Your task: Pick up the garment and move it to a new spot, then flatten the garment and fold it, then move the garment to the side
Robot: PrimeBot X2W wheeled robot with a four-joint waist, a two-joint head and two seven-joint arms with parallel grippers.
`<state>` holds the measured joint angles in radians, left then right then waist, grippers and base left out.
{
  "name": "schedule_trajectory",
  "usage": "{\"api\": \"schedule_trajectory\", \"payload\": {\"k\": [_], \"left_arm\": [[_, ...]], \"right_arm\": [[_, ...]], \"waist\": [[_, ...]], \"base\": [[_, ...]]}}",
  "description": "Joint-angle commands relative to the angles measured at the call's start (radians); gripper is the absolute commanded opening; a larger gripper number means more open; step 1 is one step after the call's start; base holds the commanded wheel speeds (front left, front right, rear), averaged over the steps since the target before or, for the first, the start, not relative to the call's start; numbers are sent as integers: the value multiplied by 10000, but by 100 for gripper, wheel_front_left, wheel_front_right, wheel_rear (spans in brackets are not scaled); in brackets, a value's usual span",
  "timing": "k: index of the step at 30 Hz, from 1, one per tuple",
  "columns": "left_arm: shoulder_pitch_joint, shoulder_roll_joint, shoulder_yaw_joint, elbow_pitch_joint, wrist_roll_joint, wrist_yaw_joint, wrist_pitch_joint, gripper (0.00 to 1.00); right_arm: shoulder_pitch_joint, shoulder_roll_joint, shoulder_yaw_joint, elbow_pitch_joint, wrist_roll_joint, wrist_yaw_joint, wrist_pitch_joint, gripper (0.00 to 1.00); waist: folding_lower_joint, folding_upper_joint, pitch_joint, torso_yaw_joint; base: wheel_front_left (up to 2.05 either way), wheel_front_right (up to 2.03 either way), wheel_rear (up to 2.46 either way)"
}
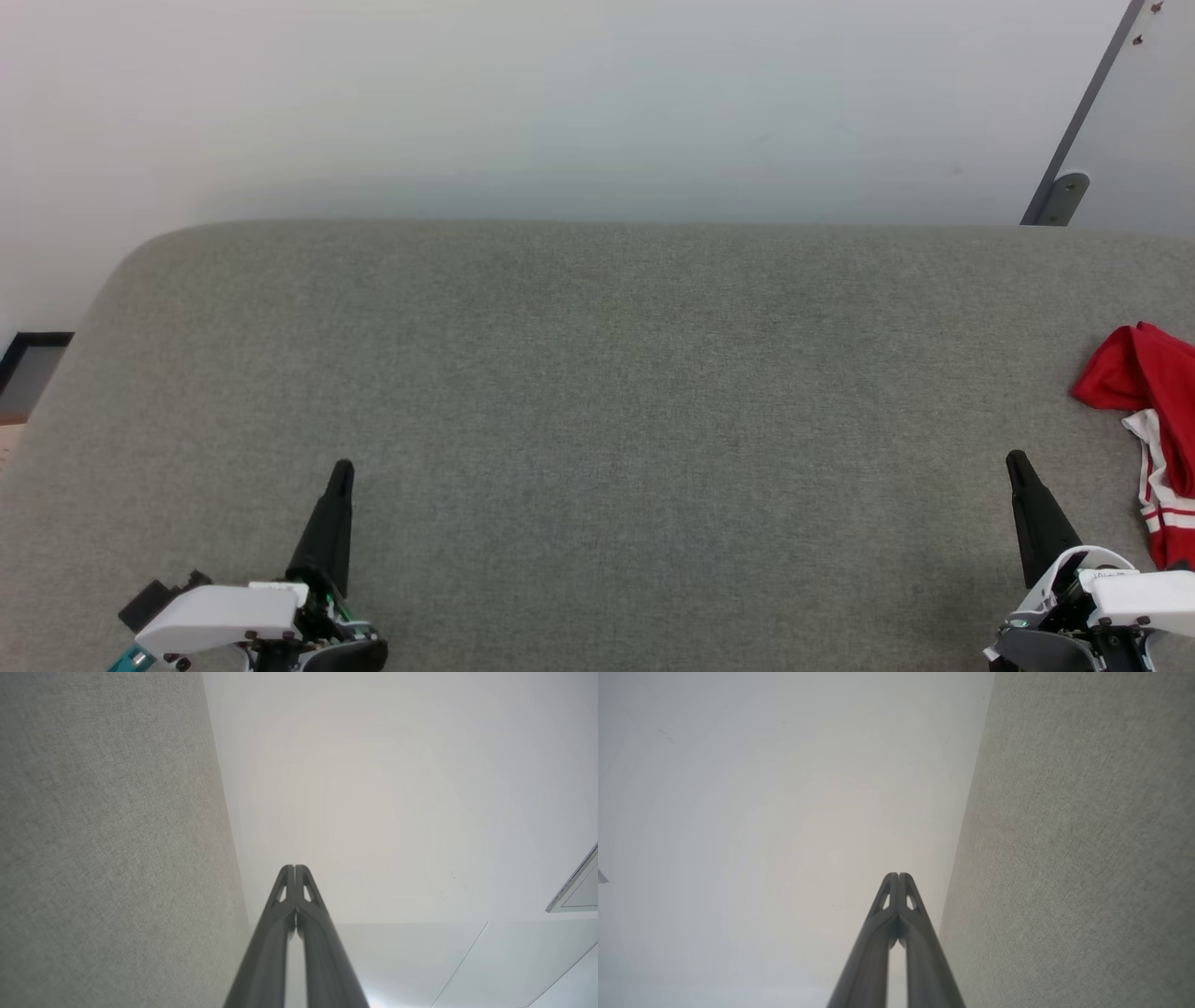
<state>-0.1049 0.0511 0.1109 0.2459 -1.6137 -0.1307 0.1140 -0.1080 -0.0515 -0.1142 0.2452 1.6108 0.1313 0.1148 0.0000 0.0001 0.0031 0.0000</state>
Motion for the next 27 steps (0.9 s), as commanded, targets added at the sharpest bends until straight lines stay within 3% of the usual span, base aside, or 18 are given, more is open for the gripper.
{"api": "schedule_trajectory", "payload": {"k": [1, 27], "left_arm": [[-101, -21, 34, 11, -10, 0, 11, 0], [-100, -25, 42, 10, 3, 0, 22, 0]], "right_arm": [[-31, 31, -2, 6, 38, -10, 26, 0], [-31, 31, 0, 5, 39, -10, 24, 0]], "waist": [[0, -1, 0, 0], [0, -1, 0, 0]], "base": [[0, 0, 0], [0, 0, 0]]}}
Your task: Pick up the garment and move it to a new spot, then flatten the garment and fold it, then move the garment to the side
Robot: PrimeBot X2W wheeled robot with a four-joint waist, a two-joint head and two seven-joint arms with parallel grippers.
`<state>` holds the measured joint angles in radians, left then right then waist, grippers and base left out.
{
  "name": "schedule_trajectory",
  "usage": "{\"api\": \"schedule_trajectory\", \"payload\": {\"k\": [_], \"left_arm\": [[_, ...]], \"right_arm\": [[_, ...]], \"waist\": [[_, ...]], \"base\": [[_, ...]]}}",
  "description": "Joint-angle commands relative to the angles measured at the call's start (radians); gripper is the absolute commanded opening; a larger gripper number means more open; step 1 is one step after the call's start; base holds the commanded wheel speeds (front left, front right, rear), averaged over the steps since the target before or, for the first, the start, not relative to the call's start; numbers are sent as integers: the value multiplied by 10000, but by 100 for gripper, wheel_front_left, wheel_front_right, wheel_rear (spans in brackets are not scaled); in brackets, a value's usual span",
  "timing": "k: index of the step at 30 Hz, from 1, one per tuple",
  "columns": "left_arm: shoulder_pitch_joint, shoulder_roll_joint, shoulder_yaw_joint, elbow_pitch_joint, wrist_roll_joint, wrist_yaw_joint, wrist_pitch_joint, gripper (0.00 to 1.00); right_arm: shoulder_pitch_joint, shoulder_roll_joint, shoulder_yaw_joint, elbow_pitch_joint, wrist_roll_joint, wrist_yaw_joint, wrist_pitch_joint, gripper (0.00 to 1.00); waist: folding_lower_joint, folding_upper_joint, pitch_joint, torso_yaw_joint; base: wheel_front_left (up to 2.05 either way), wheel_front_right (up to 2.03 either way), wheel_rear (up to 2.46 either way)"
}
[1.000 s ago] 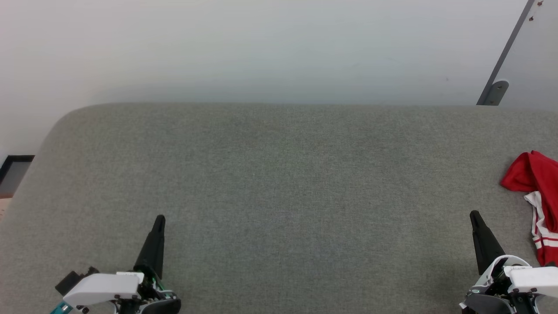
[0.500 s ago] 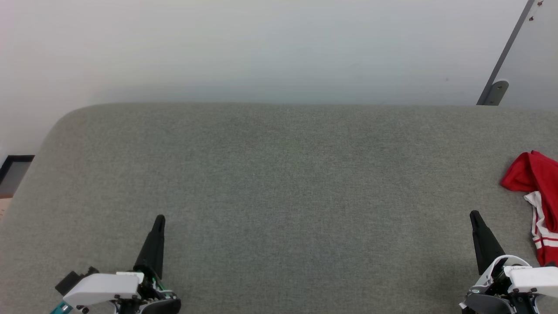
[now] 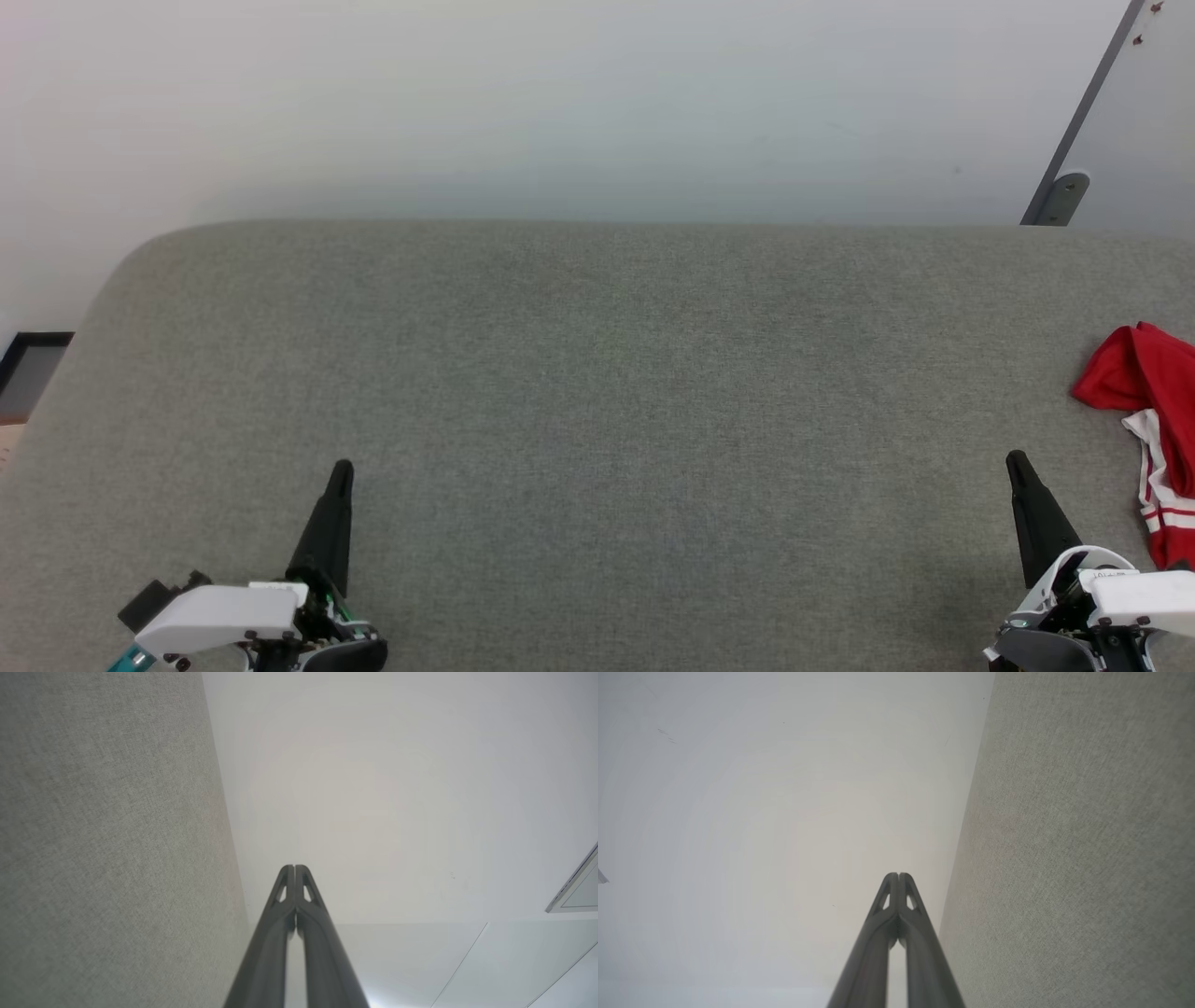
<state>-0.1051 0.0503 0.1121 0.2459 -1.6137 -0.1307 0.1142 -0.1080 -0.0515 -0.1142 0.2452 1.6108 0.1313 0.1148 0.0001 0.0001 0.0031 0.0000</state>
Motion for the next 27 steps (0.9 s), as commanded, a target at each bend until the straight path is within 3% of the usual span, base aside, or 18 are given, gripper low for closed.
{"api": "schedule_trajectory", "payload": {"k": [1, 27], "left_arm": [[-98, -18, 30, 10, 4, 0, 22, 0], [-98, -21, 36, 9, 12, 0, 29, 0]], "right_arm": [[-31, 31, 0, 5, 39, -10, 24, 0], [-31, 32, 2, 5, 40, -10, 23, 0]], "waist": [[-1, -1, 0, 0], [-1, -1, 0, 0]], "base": [[0, 0, 0], [0, 0, 0]]}}
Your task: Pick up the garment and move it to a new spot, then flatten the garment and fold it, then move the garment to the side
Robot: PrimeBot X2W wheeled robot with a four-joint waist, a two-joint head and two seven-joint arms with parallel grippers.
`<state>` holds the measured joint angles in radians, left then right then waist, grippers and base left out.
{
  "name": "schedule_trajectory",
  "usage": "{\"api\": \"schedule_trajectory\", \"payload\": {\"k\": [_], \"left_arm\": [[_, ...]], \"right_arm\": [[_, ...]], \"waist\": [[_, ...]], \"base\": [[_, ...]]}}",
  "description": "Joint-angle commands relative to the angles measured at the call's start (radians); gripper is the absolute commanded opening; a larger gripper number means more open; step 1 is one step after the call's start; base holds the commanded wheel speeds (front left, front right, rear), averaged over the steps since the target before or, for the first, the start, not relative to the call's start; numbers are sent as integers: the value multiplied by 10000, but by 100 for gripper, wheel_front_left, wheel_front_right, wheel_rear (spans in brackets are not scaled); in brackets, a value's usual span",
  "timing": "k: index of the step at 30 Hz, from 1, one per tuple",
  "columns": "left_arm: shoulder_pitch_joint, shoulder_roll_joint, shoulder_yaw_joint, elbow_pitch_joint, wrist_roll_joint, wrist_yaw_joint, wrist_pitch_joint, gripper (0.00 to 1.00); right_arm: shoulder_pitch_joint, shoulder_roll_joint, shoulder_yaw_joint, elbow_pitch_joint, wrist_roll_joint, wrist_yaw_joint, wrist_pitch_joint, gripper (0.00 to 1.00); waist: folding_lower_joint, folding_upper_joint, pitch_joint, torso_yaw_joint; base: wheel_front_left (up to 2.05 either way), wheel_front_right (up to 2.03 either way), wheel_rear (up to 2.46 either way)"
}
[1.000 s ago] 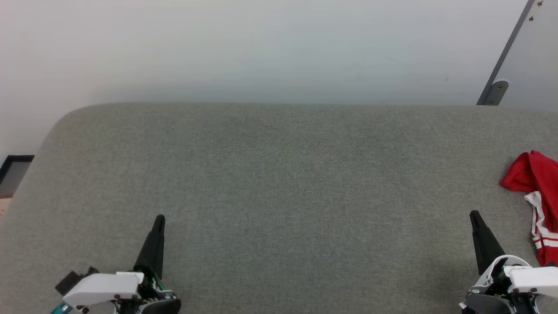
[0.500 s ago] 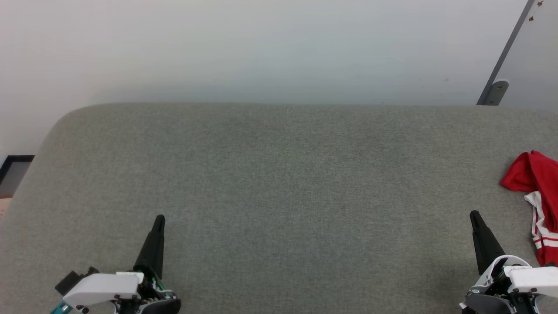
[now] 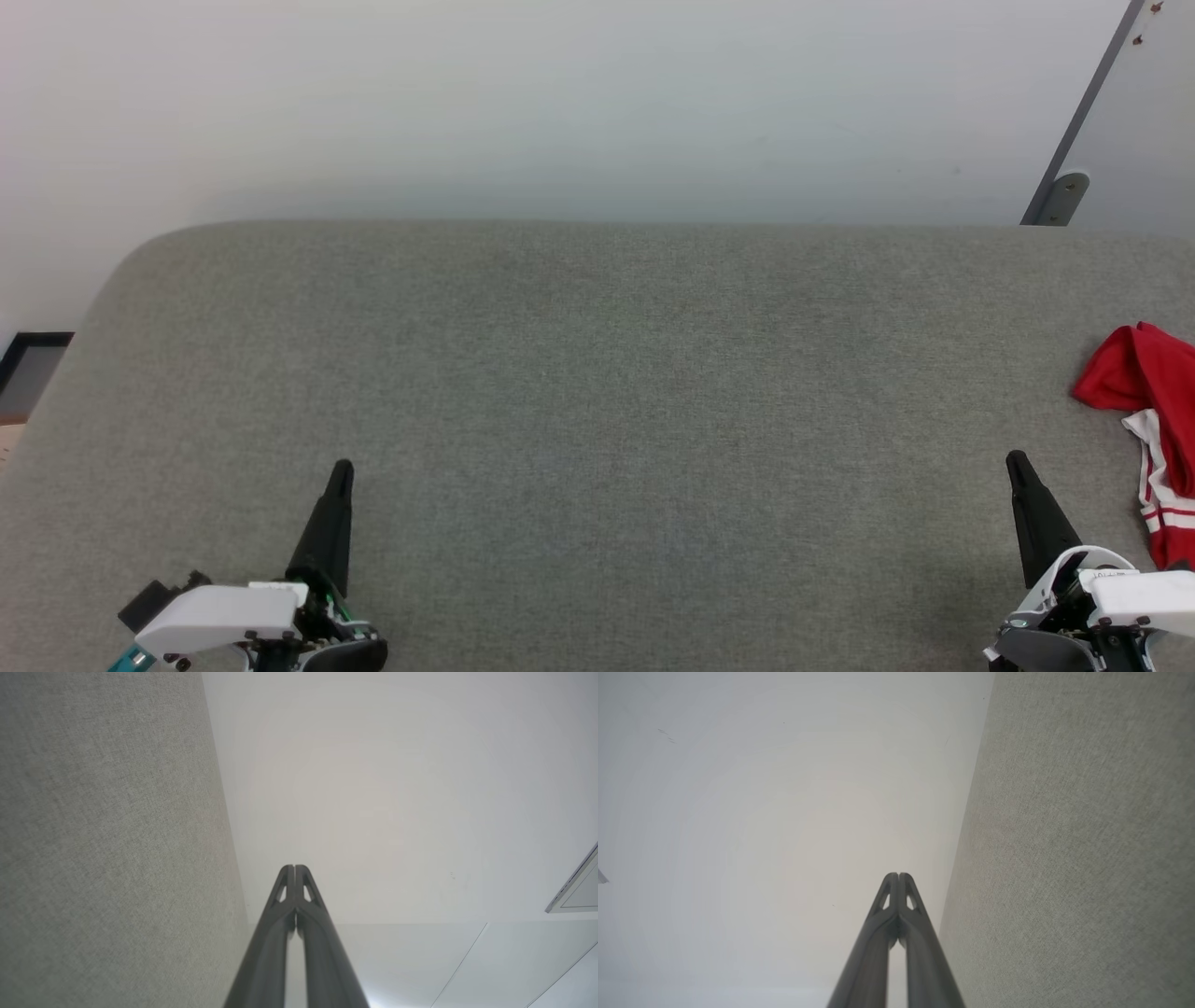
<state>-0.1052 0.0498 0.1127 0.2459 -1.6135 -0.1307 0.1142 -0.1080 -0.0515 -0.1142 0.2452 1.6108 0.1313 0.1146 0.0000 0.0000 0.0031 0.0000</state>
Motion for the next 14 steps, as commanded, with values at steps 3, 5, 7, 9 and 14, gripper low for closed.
{"api": "schedule_trajectory", "payload": {"k": [3, 5, 7, 9, 14], "left_arm": [[-97, -16, 32, 8, 11, 0, 30, 0], [-97, -15, 32, 8, 11, 0, 30, 0], [-98, -15, 31, 8, 12, 0, 31, 0], [-98, -16, 32, 8, 12, 0, 31, 0], [-98, -15, 33, 8, 14, 0, 32, 0]], "right_arm": [[-31, 32, 2, 5, 41, -10, 24, 0], [-31, 32, 2, 5, 41, -10, 24, 0], [-31, 32, 1, 5, 41, -10, 24, 0], [-31, 32, 1, 5, 41, -10, 24, 0], [-31, 32, 1, 5, 41, -10, 24, 0]], "waist": [[0, 0, 0, 0], [0, 0, 0, 0], [0, 0, 0, 0], [0, 0, 0, 0], [0, 0, 0, 0]], "base": [[0, 0, 0], [0, 0, 0], [0, 0, 0], [0, 0, 0], [0, 0, 0]]}}
